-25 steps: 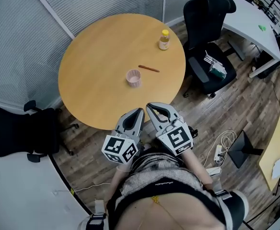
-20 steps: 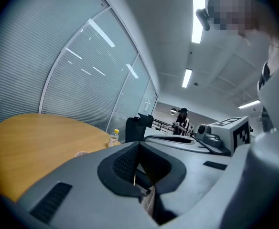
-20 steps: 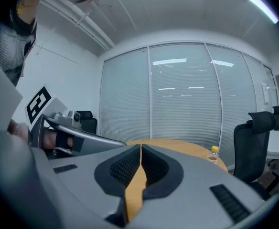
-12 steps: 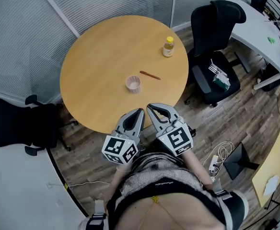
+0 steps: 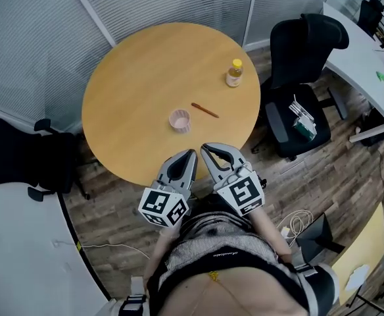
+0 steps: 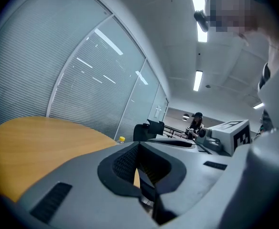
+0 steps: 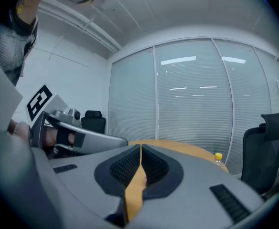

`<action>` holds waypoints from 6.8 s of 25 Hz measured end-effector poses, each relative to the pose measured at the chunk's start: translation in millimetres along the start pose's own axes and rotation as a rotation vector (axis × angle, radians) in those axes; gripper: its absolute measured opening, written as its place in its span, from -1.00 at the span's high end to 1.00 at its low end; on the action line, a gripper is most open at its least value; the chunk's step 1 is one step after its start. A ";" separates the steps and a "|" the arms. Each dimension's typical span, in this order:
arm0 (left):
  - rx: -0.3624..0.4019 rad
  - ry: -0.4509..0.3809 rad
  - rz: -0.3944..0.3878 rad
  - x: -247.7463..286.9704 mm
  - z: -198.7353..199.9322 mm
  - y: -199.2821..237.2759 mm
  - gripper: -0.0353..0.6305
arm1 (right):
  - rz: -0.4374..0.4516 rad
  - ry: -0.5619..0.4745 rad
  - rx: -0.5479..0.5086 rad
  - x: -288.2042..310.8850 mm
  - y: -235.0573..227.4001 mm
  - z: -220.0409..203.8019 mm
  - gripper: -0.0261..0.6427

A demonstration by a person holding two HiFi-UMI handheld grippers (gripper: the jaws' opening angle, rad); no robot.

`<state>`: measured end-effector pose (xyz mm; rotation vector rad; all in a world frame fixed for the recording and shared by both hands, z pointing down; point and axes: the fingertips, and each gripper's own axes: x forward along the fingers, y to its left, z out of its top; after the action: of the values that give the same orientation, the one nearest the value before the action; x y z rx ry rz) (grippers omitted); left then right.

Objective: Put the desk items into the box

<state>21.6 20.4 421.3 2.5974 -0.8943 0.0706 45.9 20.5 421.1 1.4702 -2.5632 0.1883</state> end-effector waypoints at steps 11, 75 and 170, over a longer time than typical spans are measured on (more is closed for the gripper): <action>0.002 0.014 -0.007 11.6 11.2 19.2 0.84 | 0.013 0.011 0.000 23.8 -7.0 3.8 0.85; 0.003 -0.038 0.232 36.2 48.6 136.7 0.84 | 0.216 0.033 -0.077 139.8 -39.3 23.6 0.85; -0.145 0.076 0.373 39.0 0.9 182.3 0.84 | 0.379 0.875 -0.142 198.5 -170.9 -256.7 0.84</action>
<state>-57.2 -133.8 490.3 2.2515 -1.2936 0.1964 119.3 -181.5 718.2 0.6099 -2.0151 0.5449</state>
